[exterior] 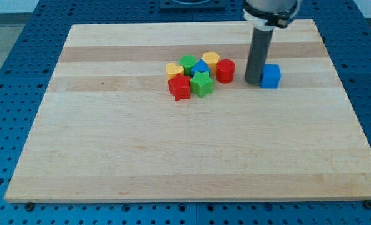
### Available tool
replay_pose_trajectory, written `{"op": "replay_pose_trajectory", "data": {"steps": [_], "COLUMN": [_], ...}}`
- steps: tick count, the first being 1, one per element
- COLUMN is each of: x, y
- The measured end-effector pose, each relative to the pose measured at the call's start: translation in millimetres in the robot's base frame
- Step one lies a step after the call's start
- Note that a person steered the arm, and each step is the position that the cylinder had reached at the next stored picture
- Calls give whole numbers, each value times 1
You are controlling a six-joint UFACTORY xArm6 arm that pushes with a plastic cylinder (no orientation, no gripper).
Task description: Push the blue cube to center right
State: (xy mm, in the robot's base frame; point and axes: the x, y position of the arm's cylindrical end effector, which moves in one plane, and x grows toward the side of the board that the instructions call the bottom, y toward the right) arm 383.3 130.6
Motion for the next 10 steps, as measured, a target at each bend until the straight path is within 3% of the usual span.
{"op": "replay_pose_trajectory", "data": {"steps": [2,4,8,10], "x": [-5,-41,-12,-26], "y": [41,41,69,63]}}
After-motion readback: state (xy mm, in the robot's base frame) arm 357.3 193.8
